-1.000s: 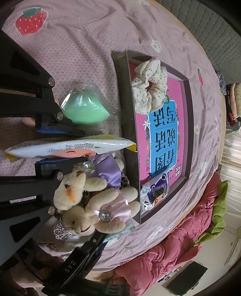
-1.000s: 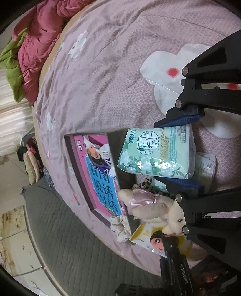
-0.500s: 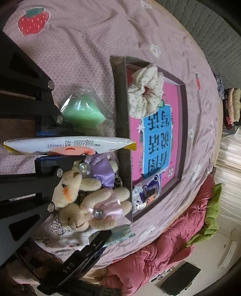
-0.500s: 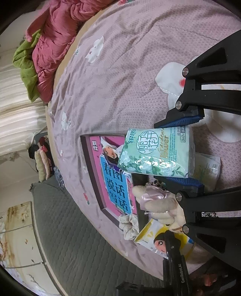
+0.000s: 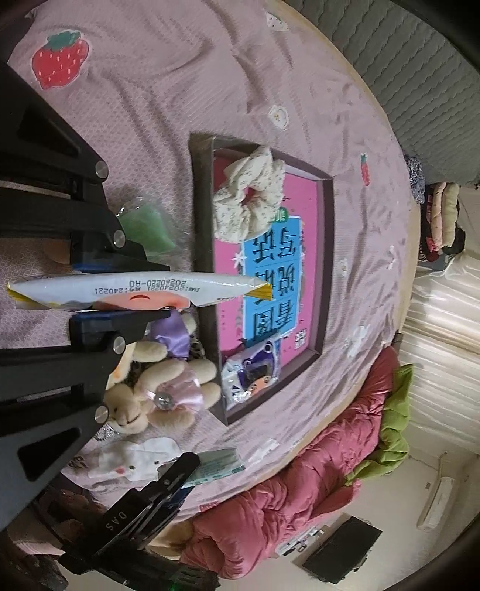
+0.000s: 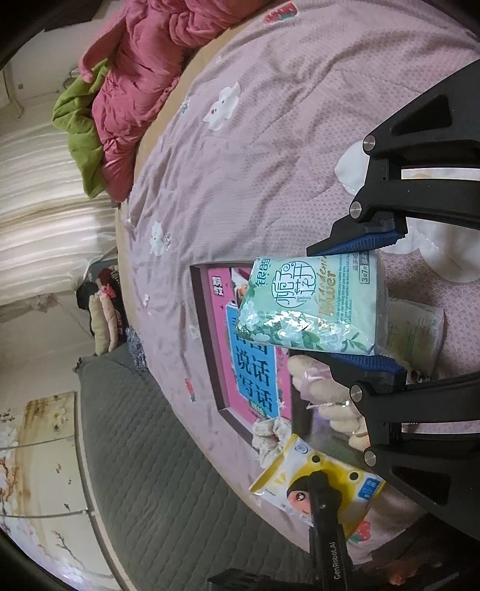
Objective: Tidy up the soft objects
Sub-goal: 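Carry the white packet with the left tool while the right carries the tissue pack toward the box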
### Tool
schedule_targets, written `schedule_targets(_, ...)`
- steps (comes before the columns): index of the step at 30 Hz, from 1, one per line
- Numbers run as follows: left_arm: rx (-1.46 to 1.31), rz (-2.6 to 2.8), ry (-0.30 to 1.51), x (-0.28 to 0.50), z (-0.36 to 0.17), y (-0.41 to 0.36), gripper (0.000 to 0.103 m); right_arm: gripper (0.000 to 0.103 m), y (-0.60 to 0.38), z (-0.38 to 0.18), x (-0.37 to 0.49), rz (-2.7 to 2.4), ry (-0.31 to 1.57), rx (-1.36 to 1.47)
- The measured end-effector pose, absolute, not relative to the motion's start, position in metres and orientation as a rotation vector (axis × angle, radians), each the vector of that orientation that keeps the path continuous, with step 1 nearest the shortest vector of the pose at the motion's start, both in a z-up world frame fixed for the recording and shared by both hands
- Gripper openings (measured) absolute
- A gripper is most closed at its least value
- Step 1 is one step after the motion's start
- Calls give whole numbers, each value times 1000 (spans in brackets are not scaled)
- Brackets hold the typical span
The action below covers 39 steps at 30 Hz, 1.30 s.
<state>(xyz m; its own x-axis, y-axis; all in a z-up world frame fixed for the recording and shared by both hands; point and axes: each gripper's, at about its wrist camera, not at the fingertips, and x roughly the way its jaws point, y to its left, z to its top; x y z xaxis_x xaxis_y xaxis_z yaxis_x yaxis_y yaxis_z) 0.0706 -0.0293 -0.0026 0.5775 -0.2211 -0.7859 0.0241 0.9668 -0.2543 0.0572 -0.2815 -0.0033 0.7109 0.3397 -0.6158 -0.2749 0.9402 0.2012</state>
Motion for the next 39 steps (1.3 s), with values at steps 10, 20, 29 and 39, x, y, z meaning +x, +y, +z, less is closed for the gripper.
schedule_targets(10,-271,-137,894,75,8,-14,15,47,-259,25,56,344,656,108)
schedule_targets(20,-279,-122,859,80,14,-1,15,47,-226,35,57,382,631,55)
schedule_targets(29,-290,-138,798,94,21,10,15,47,-220,39,68,349,647,38)
schedule_targets(39,-377,-156,781,122,24,35,15,47,-201,52,90,304,652,23)
